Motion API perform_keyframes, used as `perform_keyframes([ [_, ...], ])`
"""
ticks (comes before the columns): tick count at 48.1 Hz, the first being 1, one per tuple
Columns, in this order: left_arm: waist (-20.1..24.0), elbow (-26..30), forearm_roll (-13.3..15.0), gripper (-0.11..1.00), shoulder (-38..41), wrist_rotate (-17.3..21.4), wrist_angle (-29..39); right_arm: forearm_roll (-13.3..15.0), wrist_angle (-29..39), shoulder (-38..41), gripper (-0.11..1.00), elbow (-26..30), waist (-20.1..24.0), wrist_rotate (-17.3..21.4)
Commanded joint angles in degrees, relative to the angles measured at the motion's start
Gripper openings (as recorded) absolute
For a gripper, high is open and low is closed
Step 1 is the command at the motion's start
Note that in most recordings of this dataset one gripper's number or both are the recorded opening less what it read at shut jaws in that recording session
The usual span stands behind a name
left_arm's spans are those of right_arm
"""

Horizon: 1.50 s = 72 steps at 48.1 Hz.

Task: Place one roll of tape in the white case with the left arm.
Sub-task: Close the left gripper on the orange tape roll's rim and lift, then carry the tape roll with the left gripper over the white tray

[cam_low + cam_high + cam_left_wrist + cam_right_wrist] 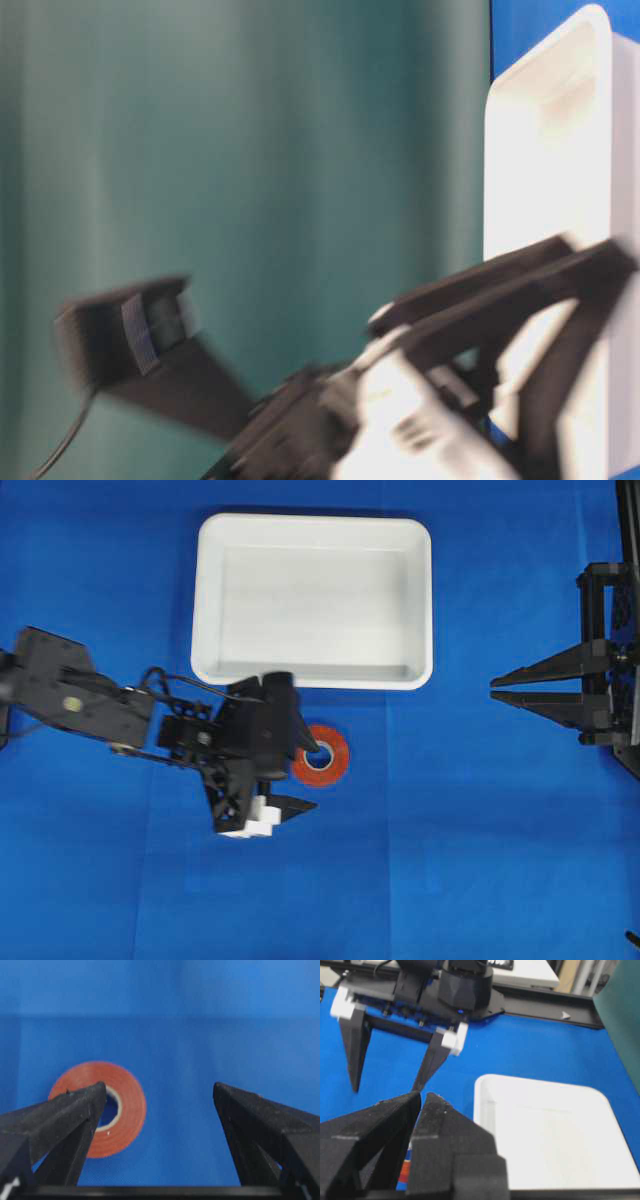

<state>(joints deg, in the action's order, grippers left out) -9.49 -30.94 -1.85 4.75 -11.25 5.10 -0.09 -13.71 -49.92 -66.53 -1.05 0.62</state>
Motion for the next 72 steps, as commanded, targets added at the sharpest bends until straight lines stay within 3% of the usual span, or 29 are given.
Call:
perform_keyframes([
  [1,-0.09,2.9,-0.09,0.92,1.49,0.18,1.41,-0.18,0.09,0.53,0.02,0.79,-0.35,0.18],
  [17,0.97,8.26,-0.09,0.92,10.72,0.18,7.38,-0.18,0.88,0.97,0.02,0.53,-0.62,0.18],
  [31,1.58,9.76,-0.18,0.9,13.71,0.26,8.7,-0.18,1.49,1.58,0.02,0.53,-0.79,0.18],
  [36,1.58,10.2,-0.26,0.77,13.71,0.26,10.81,-0.18,1.49,1.58,0.02,0.53,-1.05,0.18],
  [45,1.05,12.13,-0.18,0.26,12.74,0.35,17.67,-0.18,1.58,1.58,0.02,0.44,-1.49,0.18],
  [62,0.62,15.73,-2.37,0.26,3.43,1.23,27.6,-0.18,2.2,1.58,0.02,0.53,-1.58,0.18],
  [72,4.75,15.21,-4.13,0.25,-0.7,5.8,29.0,-0.09,2.46,1.58,0.02,0.53,-1.58,0.18],
])
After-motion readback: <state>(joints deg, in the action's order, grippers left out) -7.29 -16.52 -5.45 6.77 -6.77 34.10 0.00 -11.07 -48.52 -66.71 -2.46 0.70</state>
